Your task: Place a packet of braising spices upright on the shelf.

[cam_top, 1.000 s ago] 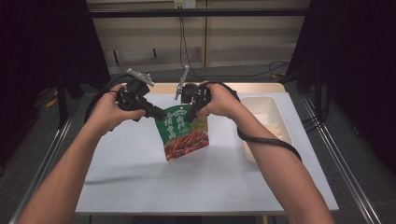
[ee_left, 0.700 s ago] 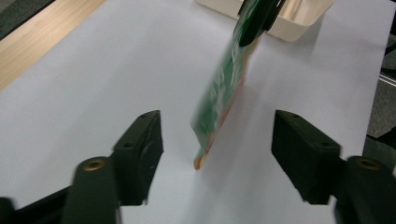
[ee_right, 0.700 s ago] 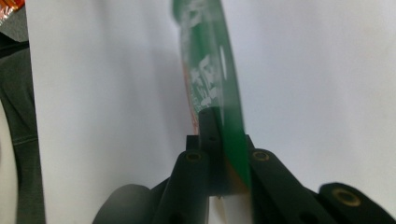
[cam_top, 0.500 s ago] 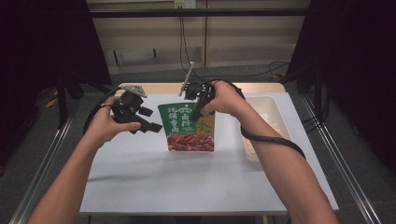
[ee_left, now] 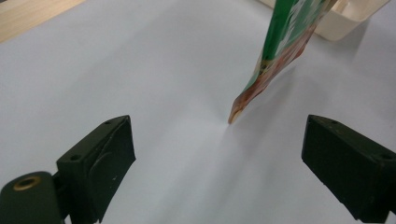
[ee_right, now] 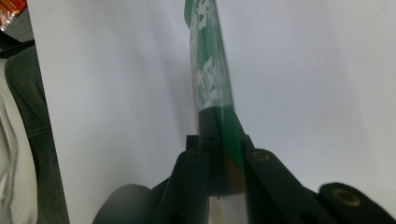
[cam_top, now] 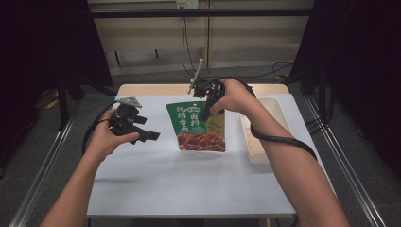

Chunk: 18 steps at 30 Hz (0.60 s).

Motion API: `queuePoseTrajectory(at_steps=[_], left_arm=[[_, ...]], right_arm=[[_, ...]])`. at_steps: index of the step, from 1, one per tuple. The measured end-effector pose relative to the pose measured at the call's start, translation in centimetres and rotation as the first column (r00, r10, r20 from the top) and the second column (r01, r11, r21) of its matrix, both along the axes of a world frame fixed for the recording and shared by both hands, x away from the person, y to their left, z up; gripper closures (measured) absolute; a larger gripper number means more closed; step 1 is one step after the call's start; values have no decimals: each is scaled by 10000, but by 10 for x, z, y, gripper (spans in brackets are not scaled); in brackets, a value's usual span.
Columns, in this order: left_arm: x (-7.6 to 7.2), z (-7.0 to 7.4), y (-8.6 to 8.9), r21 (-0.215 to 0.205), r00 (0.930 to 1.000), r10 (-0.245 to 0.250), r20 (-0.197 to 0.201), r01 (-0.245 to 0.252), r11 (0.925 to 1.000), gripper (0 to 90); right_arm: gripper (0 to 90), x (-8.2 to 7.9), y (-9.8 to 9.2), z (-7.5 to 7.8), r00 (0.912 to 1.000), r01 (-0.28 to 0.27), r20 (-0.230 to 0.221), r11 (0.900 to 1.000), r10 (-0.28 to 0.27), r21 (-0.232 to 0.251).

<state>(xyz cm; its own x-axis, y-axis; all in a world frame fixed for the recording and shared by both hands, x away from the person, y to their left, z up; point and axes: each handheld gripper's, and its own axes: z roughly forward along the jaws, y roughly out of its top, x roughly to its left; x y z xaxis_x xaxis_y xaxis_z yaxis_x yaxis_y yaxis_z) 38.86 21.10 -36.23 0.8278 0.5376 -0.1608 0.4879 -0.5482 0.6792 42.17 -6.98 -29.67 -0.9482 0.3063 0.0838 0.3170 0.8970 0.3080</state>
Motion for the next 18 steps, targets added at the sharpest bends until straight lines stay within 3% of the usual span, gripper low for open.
queuePoseTrajectory(at_steps=[6, 11, 18], left_arm=[[-7, -15, 2, 172, 9994, 324, 144, -327, 9993, 41], [-12, -27, 5, -6, 9972, 688, 284, -688, 9976, 31], [-19, -38, 13, -66, 9981, 583, 187, -581, 9983, 28]], right_arm=[[900, 0, -6, 4, 9998, 179, 30, 9998, -179, -106], [900, 1, -13, 6, 9998, 158, -103, 9997, -160, -197], [900, 3, -20, 12, 9994, 337, -82, 9992, -339, -220]])
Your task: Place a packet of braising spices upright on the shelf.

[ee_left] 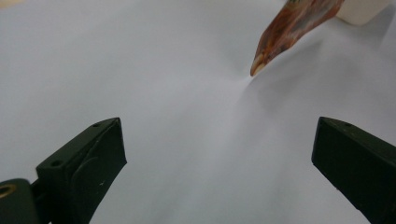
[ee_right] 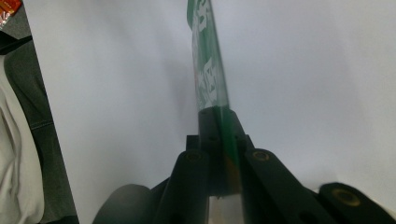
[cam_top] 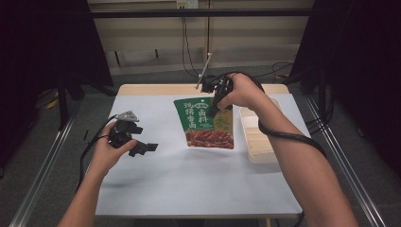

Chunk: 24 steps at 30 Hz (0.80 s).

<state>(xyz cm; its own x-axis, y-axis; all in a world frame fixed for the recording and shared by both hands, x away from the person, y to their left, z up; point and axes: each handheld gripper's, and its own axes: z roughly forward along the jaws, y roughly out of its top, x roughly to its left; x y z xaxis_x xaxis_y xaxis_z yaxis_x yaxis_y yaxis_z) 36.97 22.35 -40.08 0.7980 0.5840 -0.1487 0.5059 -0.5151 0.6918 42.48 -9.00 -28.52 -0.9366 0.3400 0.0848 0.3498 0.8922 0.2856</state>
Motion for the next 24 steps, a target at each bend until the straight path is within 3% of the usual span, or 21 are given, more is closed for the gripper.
queuePoseTrajectory(at_steps=[4, 8, 9, 11, 24], left_arm=[[-3, -5, 4, -91, 9999, 86, 90, -85, 9999, 28], [-5, -11, 8, -444, 9999, 161, 35, -159, 9989, 28], [-5, -12, 9, -106, 9998, 197, 52, -196, 9998, 29], [-6, -13, 10, -270, 9997, 223, 52, -222, 9994, 29], [-9, -19, 18, -188, 9995, 271, -144, -274, 9994, 32]], right_arm=[[900, 1, -3, 4, 10000, 76, 44, 10000, -76, -33], [900, 2, -6, 6, 9998, 210, -3, 9998, -210, -27], [900, 3, -7, 8, 9993, 376, -16, 9993, -376, 39], [900, 4, -9, 9, 9994, 342, -37, 9993, -342, 134], [900, 14, -24, 20, 9976, 687, 68, 9976, -686, -22]])
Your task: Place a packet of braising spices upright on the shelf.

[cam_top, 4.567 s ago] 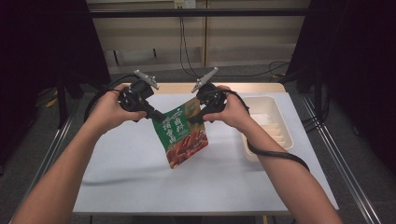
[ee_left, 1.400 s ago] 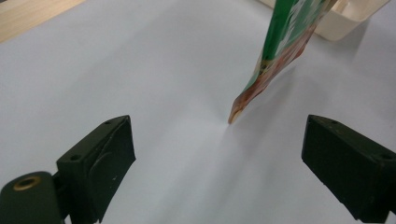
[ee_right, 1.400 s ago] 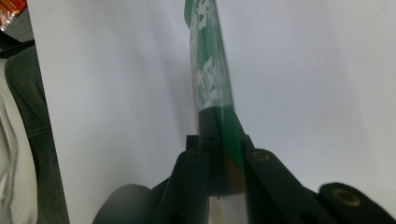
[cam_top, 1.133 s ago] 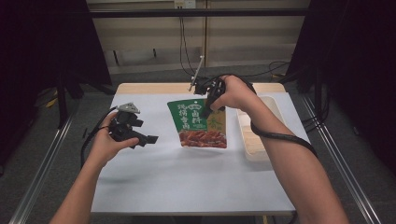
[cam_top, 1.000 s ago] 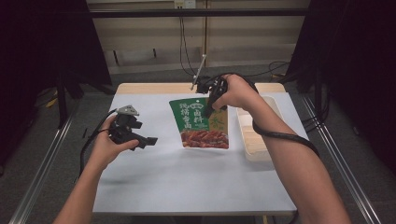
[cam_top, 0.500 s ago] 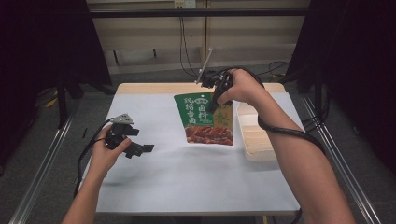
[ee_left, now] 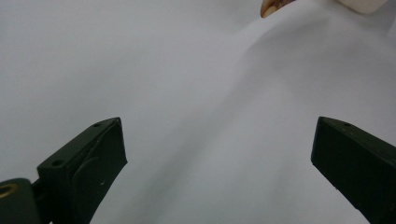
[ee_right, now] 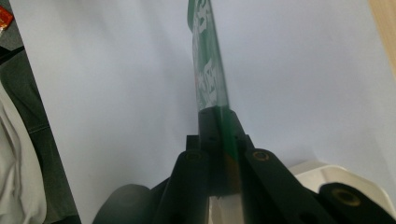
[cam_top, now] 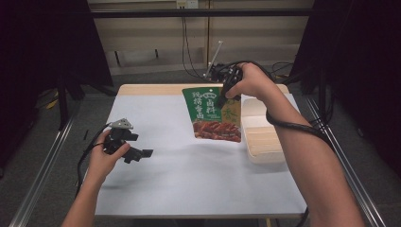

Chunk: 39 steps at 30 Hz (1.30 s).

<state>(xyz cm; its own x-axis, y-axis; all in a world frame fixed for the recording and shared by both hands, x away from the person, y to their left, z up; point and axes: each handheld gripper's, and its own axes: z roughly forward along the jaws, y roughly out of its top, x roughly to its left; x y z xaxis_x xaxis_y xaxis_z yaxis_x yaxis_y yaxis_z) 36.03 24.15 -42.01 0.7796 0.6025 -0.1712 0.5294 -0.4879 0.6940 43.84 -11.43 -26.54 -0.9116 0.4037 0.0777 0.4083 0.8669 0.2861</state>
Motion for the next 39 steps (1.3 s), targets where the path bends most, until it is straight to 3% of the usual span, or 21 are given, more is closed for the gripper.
queuePoseTrajectory(at_steps=[23, 27, 39], left_arm=[[-3, -4, 6, -93, 9999, -34, -122, 32, 10000, 33], [-4, -2, 6, -259, 9999, -68, -125, 65, 9996, 33], [-3, -4, 6, -191, 9996, -97, -251, 92, 9998, 33]], right_arm=[[900, 24, -29, 29, 9971, 760, 117, 9970, -759, -121], [900, 30, -37, 32, 9961, 874, 135, 9962, -874, -17], [900, 40, -53, 46, 9941, 1072, 145, 9942, -1073, 55]])
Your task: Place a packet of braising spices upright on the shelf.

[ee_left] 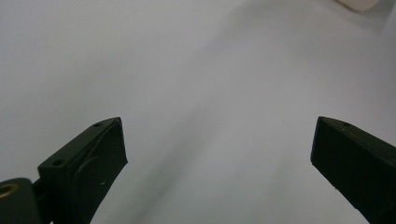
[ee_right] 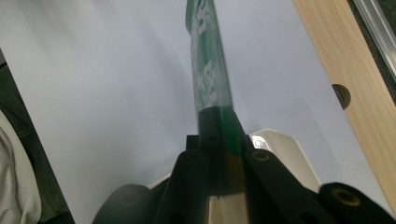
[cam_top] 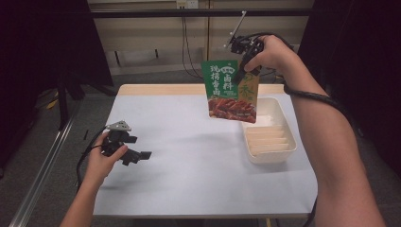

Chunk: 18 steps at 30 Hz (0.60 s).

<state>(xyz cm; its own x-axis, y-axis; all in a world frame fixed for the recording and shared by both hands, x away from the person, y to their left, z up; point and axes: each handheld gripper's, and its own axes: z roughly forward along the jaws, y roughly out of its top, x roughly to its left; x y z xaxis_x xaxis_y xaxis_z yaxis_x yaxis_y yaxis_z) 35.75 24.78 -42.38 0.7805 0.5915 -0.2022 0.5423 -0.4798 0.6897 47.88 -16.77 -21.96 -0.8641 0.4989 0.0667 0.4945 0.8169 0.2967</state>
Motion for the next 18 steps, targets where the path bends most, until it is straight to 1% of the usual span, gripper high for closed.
queuePoseTrajectory(at_steps=[2, 5, 8, 10, 15, 18], left_arm=[[0, 0, 0, 12, 10000, 27, -4, -27, 10000, 34], [1, 0, 0, 10, 10000, 7, 28, -7, 10000, 33], [1, 0, 0, 25, 10000, 2, 42, -2, 10000, 33], [1, -1, -1, -6, 10000, 2, -17, -2, 10000, 33], [1, -2, -2, 50, 10000, -6, -37, 7, 10000, 33], [1, -2, -2, 52, 10000, -10, -51, 11, 10000, 33]], right_arm=[[900, 2, -6, 3, 9999, 120, 47, 9999, -120, 31], [900, 3, -11, 3, 9999, 110, 95, 9999, -110, 19], [900, 5, -17, 4, 9998, 187, 59, 9998, -187, -2], [900, 6, -23, 3, 9997, 260, 13, 9997, -260, -16], [900, 6, -31, 2, 9991, 413, -19, 9991, -413, -13], [900, 7, -40, 1, 9988, 477, -72, 9988, -478, -47]])
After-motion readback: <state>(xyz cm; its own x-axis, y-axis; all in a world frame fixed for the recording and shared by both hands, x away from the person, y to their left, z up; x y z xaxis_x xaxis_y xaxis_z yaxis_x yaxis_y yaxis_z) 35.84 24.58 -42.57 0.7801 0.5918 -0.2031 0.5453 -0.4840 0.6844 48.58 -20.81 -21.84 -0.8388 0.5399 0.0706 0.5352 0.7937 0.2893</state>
